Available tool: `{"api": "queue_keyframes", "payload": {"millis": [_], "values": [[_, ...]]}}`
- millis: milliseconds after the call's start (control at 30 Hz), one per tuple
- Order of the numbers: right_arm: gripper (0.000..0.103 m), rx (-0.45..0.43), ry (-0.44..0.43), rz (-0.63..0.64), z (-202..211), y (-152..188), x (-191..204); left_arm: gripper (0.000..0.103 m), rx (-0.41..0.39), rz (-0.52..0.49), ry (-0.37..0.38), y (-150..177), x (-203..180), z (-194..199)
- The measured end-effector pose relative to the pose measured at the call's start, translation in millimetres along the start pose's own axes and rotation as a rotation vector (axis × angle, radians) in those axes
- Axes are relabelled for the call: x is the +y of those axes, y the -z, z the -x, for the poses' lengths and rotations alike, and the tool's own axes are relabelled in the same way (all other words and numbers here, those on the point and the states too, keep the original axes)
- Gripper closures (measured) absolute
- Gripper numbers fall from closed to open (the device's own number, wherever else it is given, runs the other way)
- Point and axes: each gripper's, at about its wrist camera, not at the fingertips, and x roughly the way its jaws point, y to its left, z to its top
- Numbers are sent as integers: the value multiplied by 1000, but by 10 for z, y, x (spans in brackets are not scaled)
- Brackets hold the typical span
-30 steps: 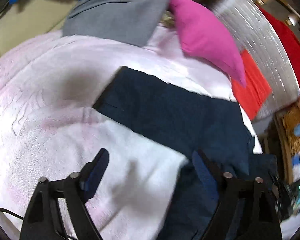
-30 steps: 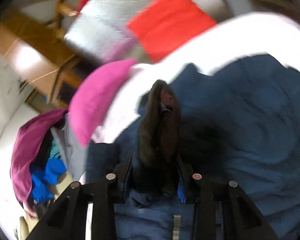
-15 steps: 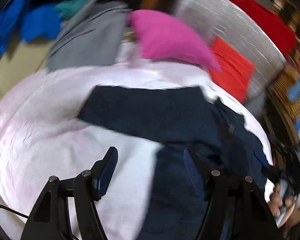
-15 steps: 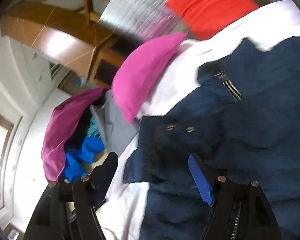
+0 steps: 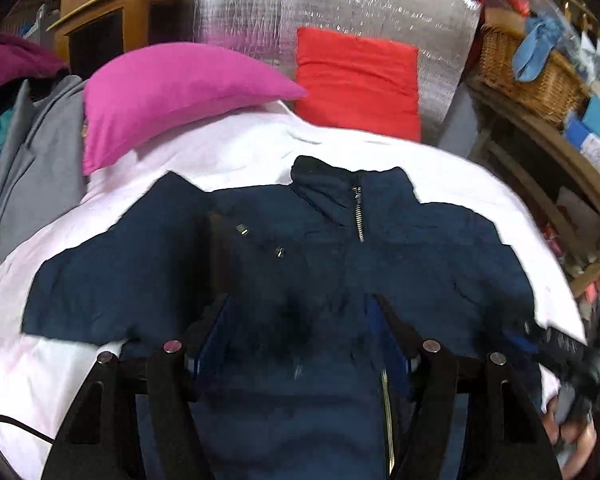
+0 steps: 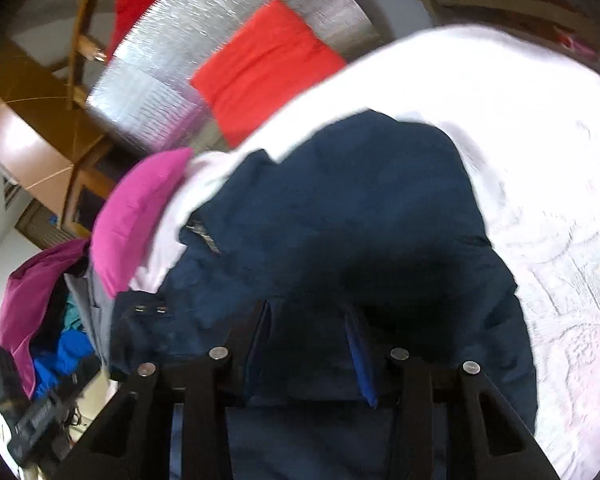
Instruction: Fold large clothes
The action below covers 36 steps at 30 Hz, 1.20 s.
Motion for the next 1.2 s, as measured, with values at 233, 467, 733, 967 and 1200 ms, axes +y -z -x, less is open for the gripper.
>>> {"api": "queue_keyframes", "payload": {"millis": [233, 467, 733, 967, 1200], "values": [[66, 51, -43, 43, -36, -64, -82, 34, 179, -19, -120, 67, -6, -784], [66, 5, 67, 34, -183, -423, -53, 32, 212, -104, -153, 144, -129, -846], [43, 25, 58, 49, -59, -277, 56, 32, 127, -153, -64, 328, -235, -195], [39, -26, -29, 110, 381, 316, 265, 29, 13, -61, -36, 685, 208, 676], [38, -22, -122, 132, 428, 748, 483, 25, 18, 304, -81, 838, 1436, 902]]}}
